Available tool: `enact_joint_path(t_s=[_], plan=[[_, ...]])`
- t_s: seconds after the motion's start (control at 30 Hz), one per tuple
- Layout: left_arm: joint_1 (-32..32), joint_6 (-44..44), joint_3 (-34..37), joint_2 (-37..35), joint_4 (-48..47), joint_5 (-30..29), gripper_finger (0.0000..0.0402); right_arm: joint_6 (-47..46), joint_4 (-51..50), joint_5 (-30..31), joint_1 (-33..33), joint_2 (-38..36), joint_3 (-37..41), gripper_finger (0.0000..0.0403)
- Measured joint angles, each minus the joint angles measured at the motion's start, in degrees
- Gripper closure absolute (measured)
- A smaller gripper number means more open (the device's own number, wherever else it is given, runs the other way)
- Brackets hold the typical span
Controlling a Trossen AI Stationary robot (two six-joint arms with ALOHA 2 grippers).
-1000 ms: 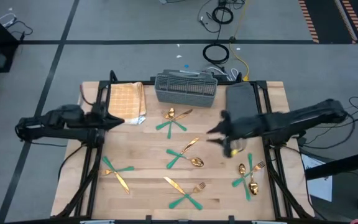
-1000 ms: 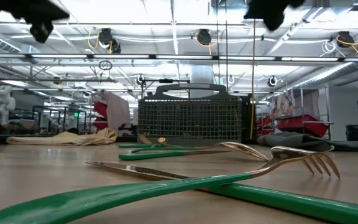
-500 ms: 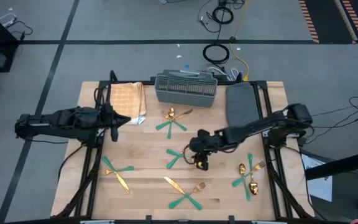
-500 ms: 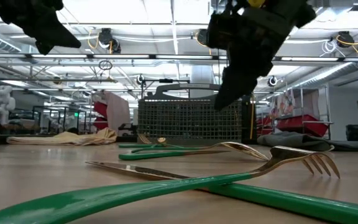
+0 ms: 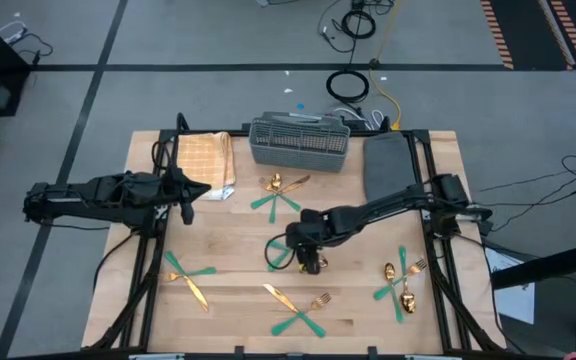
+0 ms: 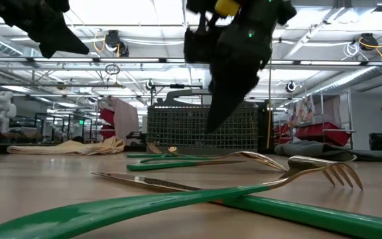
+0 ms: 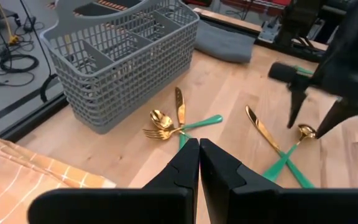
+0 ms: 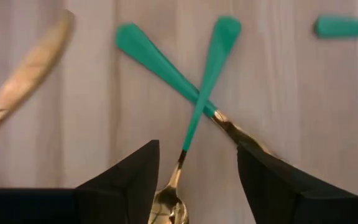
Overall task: Sort silverware
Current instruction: Put the spoon into the middle right section of the dish rack
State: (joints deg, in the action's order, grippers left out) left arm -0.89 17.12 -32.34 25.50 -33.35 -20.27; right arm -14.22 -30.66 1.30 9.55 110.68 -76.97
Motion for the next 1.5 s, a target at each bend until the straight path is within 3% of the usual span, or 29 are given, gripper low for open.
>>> enact_joint_path(t_s=[0.5, 0.63, 0.8, 1.13, 1.23, 1.5], plan=[[0.0, 0.0, 0.0, 0.0, -0.2, 0.0, 0.0381, -6.6, -1.6, 1.8, 0.3, 5.8, -0.3, 0.0205], [0.0, -1.2, 0.0, 0.0, -0.2, 0.0, 0.0381, -6.0, -4.1, 4.6, 0.3, 6.1, -0.4, 0.0263], [0.0, -1.5, 0.0, 0.0, -0.2, 0.0, 0.0381, -6.1, -5.2, 4.7, 0.3, 6.2, -0.4, 0.0383], [0.0, -1.5, 0.0, 0.0, -0.2, 0.0, 0.0381, -10.0, -8.1, 6.6, 1.7, 5.3, -1.2, 0.0401], [0.0, -1.5, 0.0, 0.0, -0.1, 0.0, 0.0381, -8.7, -12.8, 12.4, 2.5, 4.2, -5.4, 0.0401], [0.0, -1.6, 0.0, 0.0, -0.2, 0.0, 0.0381, -0.9, -41.0, 37.1, 1.4, 1.6, -22.0, 0.0402]])
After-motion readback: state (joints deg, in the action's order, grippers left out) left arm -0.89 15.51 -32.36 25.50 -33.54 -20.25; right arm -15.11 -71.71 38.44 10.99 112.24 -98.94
